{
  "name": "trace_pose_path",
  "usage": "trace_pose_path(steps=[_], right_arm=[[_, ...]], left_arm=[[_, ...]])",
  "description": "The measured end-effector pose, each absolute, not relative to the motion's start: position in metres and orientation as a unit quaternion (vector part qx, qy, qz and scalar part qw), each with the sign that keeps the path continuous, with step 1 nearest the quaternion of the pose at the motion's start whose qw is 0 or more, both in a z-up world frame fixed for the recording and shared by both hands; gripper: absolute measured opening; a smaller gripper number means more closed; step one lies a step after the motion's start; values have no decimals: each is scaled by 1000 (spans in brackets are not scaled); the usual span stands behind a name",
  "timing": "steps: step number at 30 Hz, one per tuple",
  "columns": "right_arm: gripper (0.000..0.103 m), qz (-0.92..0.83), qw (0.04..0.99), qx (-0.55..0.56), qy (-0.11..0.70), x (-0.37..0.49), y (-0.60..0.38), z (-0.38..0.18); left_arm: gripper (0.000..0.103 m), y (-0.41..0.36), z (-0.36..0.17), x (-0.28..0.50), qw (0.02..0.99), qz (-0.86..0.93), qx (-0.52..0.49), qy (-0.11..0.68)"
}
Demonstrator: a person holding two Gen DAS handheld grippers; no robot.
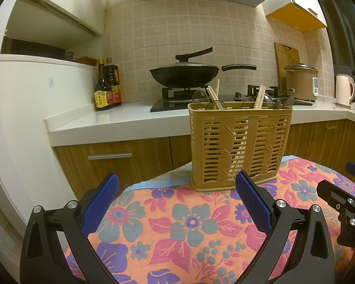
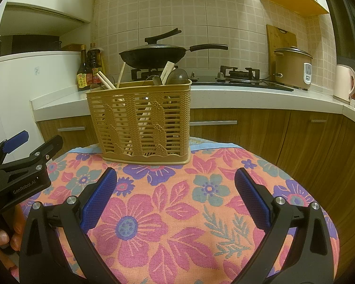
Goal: Organize utensils
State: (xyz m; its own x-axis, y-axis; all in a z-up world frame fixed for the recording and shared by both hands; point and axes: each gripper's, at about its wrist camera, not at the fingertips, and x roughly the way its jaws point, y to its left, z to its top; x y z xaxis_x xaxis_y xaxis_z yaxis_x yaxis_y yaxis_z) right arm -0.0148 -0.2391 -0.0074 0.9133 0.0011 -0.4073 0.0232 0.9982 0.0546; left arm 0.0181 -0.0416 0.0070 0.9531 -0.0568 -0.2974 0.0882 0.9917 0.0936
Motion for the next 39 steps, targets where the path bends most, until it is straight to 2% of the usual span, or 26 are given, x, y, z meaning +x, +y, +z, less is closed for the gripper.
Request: trace_pose_path(steps=[39], right_arm=[[95,-10,977,21,211,-14,-235,-8]], left_arm=[[95,-43,8,17,987,-26,61,147]])
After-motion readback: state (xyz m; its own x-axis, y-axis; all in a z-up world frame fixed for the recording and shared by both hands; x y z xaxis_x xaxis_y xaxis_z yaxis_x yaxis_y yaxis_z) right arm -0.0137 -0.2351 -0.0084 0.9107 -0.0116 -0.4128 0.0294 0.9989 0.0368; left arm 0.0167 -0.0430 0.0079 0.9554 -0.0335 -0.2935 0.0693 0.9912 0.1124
